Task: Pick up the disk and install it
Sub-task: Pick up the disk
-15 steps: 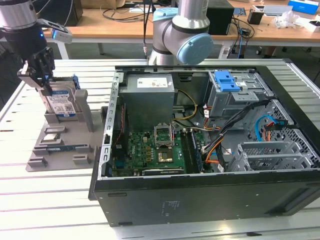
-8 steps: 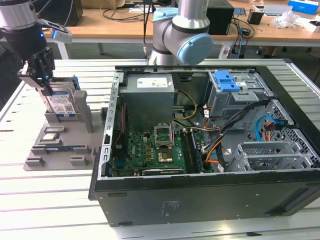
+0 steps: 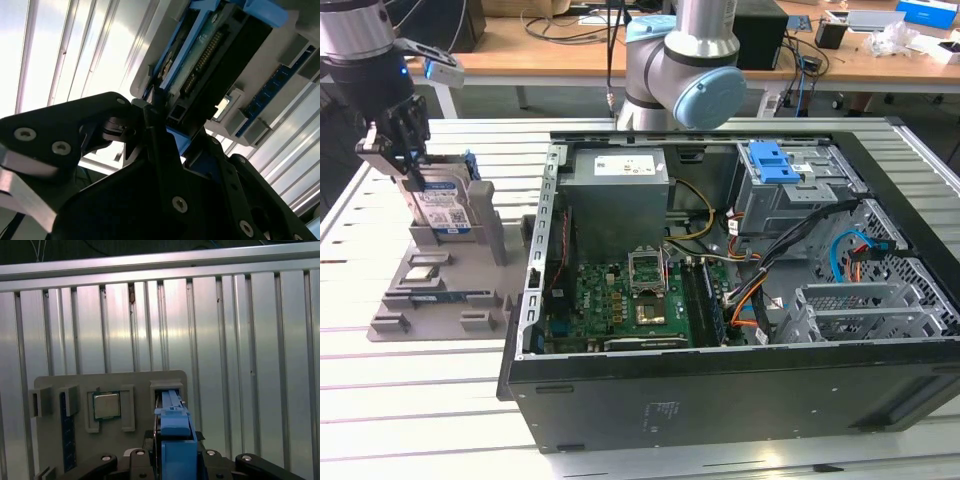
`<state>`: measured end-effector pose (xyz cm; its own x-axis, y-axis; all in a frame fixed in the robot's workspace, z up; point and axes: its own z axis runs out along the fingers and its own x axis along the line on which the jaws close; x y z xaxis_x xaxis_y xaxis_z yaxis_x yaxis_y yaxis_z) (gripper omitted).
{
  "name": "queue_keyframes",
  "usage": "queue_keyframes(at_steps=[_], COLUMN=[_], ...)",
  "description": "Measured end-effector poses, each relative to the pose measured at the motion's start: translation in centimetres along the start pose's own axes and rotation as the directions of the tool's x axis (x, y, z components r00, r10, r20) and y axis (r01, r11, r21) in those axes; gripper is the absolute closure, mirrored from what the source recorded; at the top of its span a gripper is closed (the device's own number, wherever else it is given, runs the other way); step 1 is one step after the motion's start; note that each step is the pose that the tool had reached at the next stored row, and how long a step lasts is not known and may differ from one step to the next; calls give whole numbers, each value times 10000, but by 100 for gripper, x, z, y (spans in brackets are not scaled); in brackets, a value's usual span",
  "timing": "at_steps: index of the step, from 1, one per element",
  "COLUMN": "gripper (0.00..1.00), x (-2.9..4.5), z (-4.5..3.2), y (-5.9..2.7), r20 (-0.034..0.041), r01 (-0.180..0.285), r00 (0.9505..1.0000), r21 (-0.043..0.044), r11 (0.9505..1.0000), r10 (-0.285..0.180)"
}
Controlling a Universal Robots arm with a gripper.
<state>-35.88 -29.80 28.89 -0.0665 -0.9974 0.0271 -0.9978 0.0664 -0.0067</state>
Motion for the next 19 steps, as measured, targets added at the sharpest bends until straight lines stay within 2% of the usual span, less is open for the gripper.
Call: queue_keyframes(at_steps=[2,11,15,17,19], gripper=[63,63,63,63,63], x=[0,-14,-41,-58,-57], z=[-23,-323,-506,-630,-703], y=[-1,-1,0,1,0], r20=[4,0,0,0,0], r01=[0,0,0,-1,2], r00=[10000,10000,10000,10000,10000], r21=[7,0,1,2,1], r11=[10000,10000,10000,10000,10000], r10=[0,0,0,1,-2])
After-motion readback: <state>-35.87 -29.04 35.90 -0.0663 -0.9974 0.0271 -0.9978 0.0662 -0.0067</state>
